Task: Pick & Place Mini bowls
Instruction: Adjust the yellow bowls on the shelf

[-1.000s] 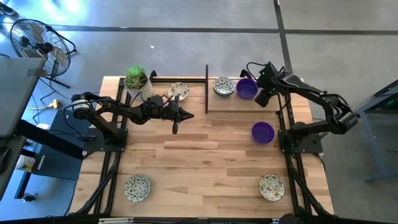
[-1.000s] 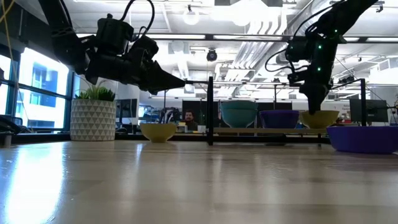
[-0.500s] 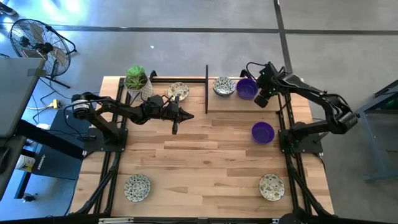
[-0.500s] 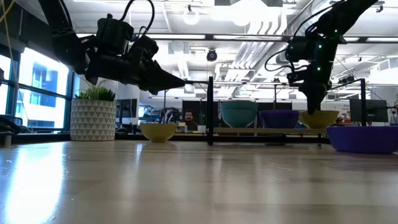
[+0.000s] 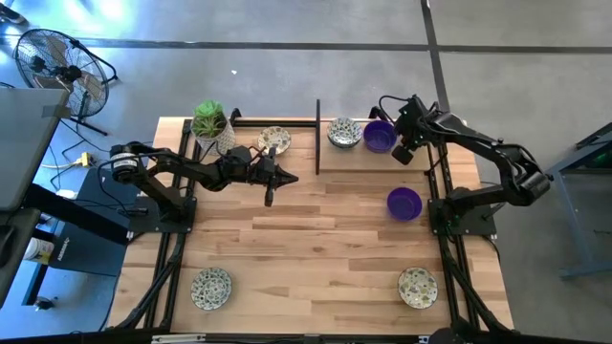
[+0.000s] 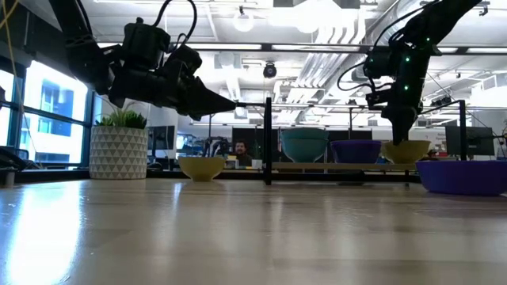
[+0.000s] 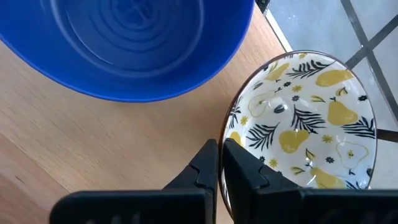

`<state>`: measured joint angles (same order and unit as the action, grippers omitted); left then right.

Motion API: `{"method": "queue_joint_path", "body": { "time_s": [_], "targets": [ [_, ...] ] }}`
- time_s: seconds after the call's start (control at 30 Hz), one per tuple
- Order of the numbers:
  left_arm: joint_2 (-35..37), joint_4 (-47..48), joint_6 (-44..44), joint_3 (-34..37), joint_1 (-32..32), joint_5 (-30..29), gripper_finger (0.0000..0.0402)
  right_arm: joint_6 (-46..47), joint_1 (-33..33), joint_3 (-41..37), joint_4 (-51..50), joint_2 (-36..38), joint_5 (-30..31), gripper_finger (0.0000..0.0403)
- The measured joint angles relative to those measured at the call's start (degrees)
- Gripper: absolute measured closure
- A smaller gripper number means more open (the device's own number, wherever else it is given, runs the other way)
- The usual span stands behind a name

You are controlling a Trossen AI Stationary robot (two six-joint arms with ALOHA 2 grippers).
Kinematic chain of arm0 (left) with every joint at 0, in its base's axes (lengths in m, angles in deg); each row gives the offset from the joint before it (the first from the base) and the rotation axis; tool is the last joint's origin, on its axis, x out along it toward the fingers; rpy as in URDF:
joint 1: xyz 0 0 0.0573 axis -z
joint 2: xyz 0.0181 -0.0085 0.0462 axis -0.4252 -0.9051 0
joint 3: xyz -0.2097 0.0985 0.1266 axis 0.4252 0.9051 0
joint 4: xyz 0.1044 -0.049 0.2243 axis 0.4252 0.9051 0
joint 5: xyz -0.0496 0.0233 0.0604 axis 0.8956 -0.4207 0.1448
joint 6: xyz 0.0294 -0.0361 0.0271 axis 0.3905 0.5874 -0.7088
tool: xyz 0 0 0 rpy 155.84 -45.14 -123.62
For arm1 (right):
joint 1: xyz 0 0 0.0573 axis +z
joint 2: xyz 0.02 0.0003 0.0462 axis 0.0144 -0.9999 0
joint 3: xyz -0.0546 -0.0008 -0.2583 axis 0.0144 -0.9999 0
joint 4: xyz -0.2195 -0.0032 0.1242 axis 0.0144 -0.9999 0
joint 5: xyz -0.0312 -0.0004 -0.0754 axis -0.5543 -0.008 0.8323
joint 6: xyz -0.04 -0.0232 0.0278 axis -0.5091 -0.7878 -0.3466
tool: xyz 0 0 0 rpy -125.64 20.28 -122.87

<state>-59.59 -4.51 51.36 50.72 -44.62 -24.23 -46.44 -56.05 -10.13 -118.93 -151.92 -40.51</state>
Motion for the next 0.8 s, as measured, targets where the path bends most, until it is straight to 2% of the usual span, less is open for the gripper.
{"method": "queue_joint_path", "body": {
  "time_s": [0.57,0.8],
  "targets": [
    [0.00,0.00,-0.02,0.00,0.00,-0.04,0.0401,0.06,1.66,3.28,-4.68,0.00,-5.42,0.0390],
    [0.00,0.00,-0.02,0.00,0.00,-0.04,0.0401,0.43,1.66,3.28,-6.29,0.00,-5.23,0.0389]
  ]
}}
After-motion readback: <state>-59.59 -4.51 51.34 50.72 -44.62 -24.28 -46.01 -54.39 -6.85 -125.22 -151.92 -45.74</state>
